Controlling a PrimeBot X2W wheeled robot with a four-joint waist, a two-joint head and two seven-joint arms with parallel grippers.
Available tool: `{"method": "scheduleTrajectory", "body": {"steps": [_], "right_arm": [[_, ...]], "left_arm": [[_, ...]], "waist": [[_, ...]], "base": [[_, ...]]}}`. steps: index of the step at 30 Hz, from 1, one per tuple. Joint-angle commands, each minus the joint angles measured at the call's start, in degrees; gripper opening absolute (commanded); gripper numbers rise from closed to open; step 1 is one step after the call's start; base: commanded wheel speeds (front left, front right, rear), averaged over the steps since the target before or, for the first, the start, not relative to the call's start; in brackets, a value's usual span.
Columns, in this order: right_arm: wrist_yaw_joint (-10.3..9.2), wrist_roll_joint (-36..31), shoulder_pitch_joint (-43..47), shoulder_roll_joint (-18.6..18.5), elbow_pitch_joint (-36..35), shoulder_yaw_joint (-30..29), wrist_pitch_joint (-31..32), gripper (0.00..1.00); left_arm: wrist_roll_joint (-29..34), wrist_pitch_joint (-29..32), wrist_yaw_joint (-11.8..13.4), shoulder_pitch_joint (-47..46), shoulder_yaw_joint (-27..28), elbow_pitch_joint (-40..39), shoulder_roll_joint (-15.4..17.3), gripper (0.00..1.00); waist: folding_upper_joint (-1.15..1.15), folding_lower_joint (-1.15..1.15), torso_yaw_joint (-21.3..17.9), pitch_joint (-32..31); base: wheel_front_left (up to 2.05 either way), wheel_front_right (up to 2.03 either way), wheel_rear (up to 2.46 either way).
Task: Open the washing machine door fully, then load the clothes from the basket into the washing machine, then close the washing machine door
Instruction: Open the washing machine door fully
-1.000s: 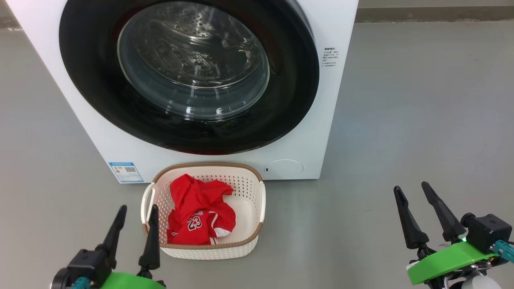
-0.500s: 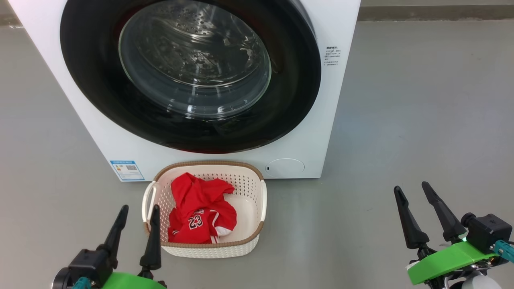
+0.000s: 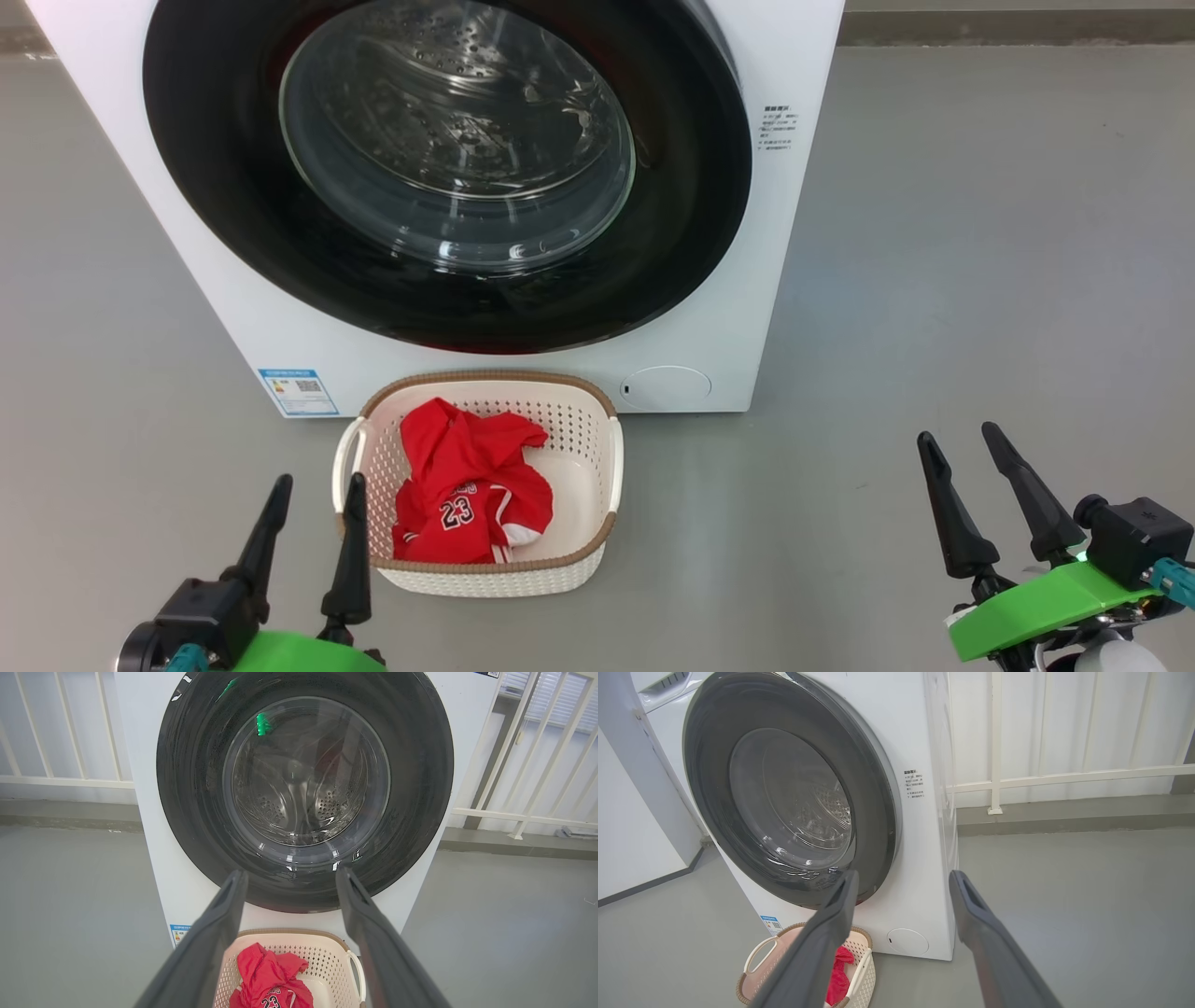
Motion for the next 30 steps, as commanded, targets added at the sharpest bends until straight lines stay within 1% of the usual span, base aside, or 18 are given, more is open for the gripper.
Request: {"method": "scheduleTrajectory", "body": {"steps": [1, 13, 20, 21, 22, 23, 24, 25, 27, 30], "right_arm": [[0.09, 0.8, -2.1, -0.9, -1.3, 1.1, -0.7, 1.0], [0.09, 1.4, -5.4, -2.2, -0.9, 1.6, -0.7, 1.0], [0.09, 3.1, -9.3, -3.6, -0.8, 1.1, -0.7, 1.0], [0.09, 3.4, -9.9, -3.9, -0.9, 0.9, -0.7, 0.98], [0.09, 3.8, -10.6, -4.1, -0.9, 0.8, -0.7, 0.88], [0.09, 4.3, -11.3, -4.3, -1.0, 0.6, -0.7, 0.73], [0.09, 4.7, -12.0, -4.5, -1.0, 0.3, -0.7, 0.47], [0.09, 5.5, -12.7, -4.6, -1.1, 0.0, -0.7, 0.35], [0.09, 6.9, -14.1, -5.0, -1.1, -0.8, -0.7, 0.0], [0.09, 9.8, -16.1, -5.6, -1.1, -1.6, -0.7, 0.0]], "left_arm": [[-0.4, -0.7, 0.6, -2.2, 2.0, -1.8, 0.9, 1.0], [-0.4, -0.7, 1.0, -3.1, 1.8, -2.5, 0.9, 1.0], [-0.1, -0.7, 1.0, -4.4, 1.7, -3.6, 0.9, 1.0], [0.0, -0.7, 1.0, -4.6, 1.6, -3.8, 0.9, 1.0], [0.1, -0.7, 1.0, -4.8, 1.6, -3.9, 0.9, 1.0], [0.1, -0.7, 1.0, -5.1, 1.5, -4.1, 0.9, 1.0], [0.2, -0.7, 1.0, -5.4, 1.5, -4.4, 0.9, 1.0], [0.2, -0.7, 0.9, -5.8, 1.4, -4.6, 0.9, 1.0], [0.2, -0.7, 0.8, -6.4, 1.1, -5.0, 0.9, 1.0], [0.2, -0.7, 0.7, -7.3, 0.9, -5.6, 0.9, 1.0]], "waist": [[0.0, 0.0, 0.0, 0.1], [0.0, 0.0, 0.3, 2.0], [0.0, 0.0, 0.9, 5.1], [0.0, 0.0, 1.0, 5.7], [0.0, 0.0, 1.1, 6.3], [0.0, 0.0, 1.2, 7.0], [0.0, 0.0, 1.3, 7.7], [0.0, 0.0, 1.4, 8.3], [0.0, 0.0, 1.7, 9.5], [0.0, 0.0, 2.1, 11.0]], "base": [[0.0, 0.0, 0.0], [0.0, 0.0, 0.0], [0.0, 0.0, 0.0], [0.0, 0.0, 0.0], [0.0, 0.0, 0.0], [0.0, 0.0, 0.0], [0.0, 0.0, 0.0], [0.0, 0.0, 0.0], [0.0, 0.0, 0.0], [0.0, 0.0, 0.0]]}}
